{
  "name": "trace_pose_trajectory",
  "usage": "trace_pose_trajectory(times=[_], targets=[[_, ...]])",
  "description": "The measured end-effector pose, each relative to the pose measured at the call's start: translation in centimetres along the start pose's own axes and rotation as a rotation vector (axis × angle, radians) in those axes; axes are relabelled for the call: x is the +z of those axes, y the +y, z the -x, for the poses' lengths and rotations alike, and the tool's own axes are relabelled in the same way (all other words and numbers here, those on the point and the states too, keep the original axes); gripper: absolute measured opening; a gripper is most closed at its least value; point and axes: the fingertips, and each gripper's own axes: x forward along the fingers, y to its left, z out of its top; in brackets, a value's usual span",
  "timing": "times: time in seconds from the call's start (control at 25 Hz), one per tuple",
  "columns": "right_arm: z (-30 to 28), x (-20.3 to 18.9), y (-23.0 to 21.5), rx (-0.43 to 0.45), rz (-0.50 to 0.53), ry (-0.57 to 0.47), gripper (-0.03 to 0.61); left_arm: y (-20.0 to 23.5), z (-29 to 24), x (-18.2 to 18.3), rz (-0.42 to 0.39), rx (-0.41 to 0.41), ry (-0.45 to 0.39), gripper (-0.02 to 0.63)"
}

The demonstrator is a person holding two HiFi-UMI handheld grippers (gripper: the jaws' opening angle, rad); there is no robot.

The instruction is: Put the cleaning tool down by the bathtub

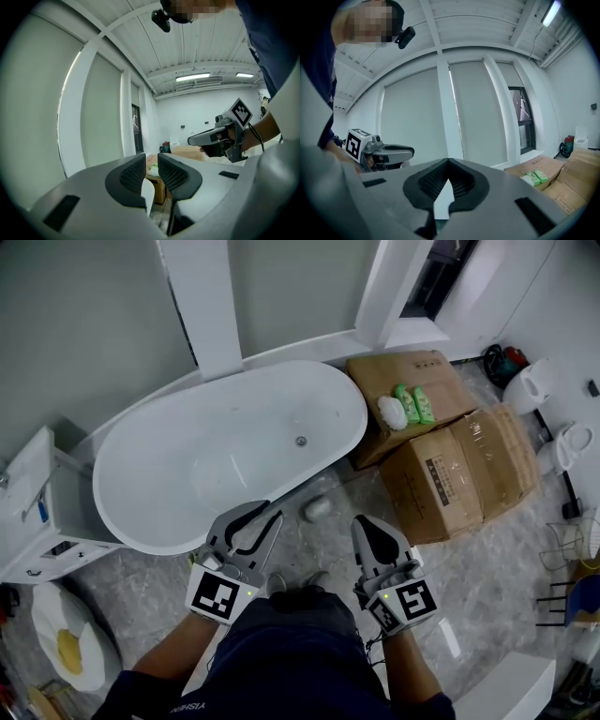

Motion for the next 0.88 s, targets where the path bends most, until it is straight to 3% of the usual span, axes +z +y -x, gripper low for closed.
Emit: trace_pose_trajectory(times=[0.88], targets=[[-2.1,1.5,2.5,0.042,-0.002,-0.018,0.005,2.3,1.3,0.3,0.023,0.011,-0.017,0.037]])
